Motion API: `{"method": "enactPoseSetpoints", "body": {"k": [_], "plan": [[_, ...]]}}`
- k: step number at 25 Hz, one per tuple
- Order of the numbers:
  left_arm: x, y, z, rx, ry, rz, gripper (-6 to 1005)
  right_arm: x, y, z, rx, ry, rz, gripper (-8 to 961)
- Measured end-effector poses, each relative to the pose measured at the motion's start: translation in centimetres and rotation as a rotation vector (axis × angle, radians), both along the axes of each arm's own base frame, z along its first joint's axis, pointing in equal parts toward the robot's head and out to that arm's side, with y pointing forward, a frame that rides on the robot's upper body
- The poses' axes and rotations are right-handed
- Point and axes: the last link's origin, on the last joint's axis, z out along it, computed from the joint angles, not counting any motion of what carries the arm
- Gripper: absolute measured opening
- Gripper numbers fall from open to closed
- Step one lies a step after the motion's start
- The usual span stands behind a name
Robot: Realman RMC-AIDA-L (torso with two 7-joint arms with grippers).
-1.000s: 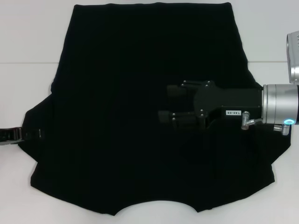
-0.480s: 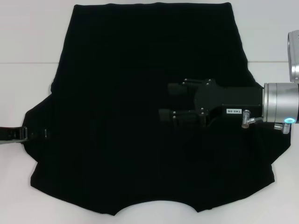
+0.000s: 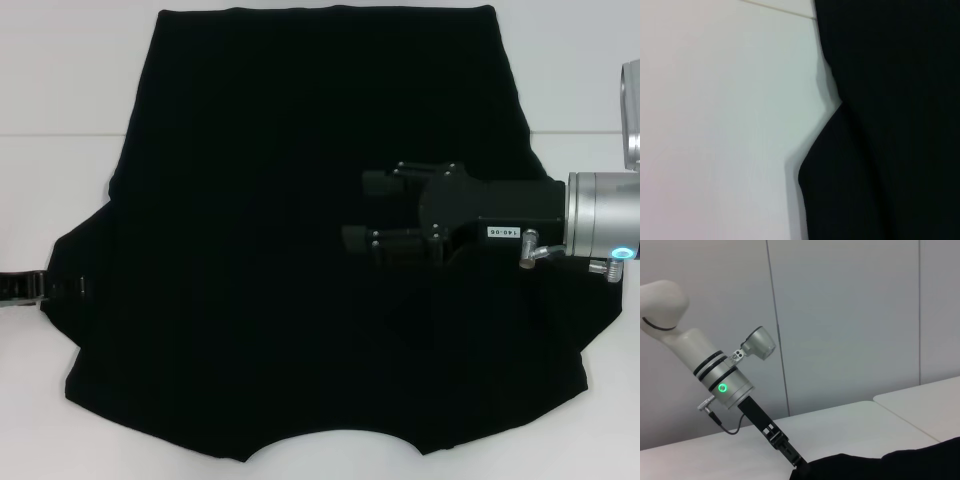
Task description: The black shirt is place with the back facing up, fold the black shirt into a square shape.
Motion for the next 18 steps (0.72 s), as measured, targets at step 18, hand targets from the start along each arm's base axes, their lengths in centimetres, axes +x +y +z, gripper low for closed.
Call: {"method": "enactPoseSetpoints", "body": {"k": [18], "plan": [[0.6, -0.1, -1.2, -0.067, 0.021, -0.039, 845, 0.0, 0.1, 0.3, 0.006, 0.012, -0.002, 851]]}}
